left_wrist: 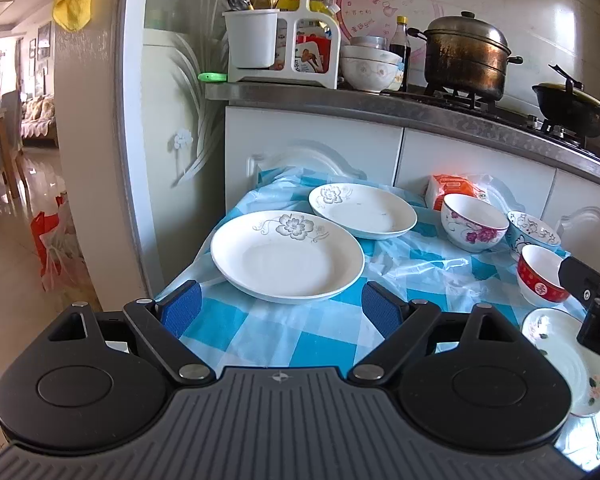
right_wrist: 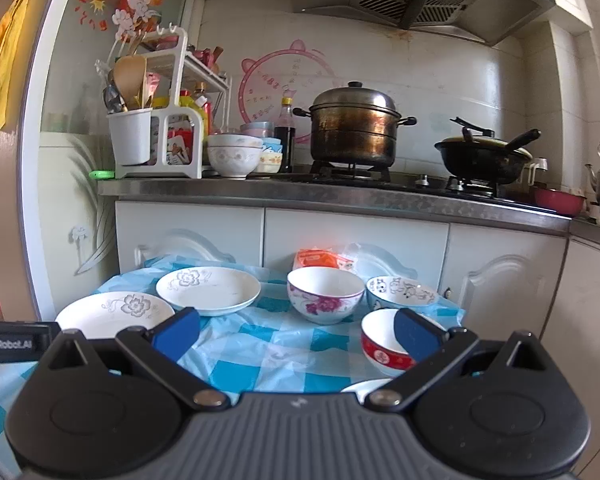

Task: Organize plates and bowls
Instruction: 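Move the left gripper toward the pale green pink-flower plate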

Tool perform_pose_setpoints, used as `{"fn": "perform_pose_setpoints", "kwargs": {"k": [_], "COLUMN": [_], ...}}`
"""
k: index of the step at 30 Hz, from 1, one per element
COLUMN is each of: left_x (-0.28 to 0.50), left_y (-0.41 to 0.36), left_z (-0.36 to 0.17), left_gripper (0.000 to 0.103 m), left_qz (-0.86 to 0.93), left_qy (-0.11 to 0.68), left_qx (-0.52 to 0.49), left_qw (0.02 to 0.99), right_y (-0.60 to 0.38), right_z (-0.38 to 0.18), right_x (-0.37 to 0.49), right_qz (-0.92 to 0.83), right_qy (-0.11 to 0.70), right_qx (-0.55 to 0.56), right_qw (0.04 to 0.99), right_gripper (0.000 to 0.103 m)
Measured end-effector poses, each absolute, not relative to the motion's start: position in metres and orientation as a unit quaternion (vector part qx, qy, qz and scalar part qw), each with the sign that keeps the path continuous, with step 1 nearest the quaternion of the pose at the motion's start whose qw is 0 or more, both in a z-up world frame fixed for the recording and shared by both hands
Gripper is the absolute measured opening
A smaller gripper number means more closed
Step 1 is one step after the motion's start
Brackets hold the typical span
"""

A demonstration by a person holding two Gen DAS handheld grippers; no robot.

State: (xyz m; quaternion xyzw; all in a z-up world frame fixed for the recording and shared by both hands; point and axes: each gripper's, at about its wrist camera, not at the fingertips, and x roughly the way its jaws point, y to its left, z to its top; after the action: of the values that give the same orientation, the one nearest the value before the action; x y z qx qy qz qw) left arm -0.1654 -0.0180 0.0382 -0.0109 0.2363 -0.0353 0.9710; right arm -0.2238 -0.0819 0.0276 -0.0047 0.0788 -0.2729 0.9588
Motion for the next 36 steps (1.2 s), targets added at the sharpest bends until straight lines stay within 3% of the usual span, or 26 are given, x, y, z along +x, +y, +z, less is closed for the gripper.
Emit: {"fn": "perform_pose_setpoints", "kwargs": {"k": [36], "left_x": [-0.194], "left_y": [-0.023], "left_z": [0.034], "left_gripper": [0.103], "left_qz": [-0.066], "left_qy": [0.250], "left_qx": [0.032], "left_qw": [0.965], "right_y": [-0.075], "right_z": [-0.001], "right_x": [-0.258], "right_qz": [-0.259], "right_qy": [0.091], "right_qx": [0.029], "right_qw": [0.961], "right_gripper": [0.102]}}
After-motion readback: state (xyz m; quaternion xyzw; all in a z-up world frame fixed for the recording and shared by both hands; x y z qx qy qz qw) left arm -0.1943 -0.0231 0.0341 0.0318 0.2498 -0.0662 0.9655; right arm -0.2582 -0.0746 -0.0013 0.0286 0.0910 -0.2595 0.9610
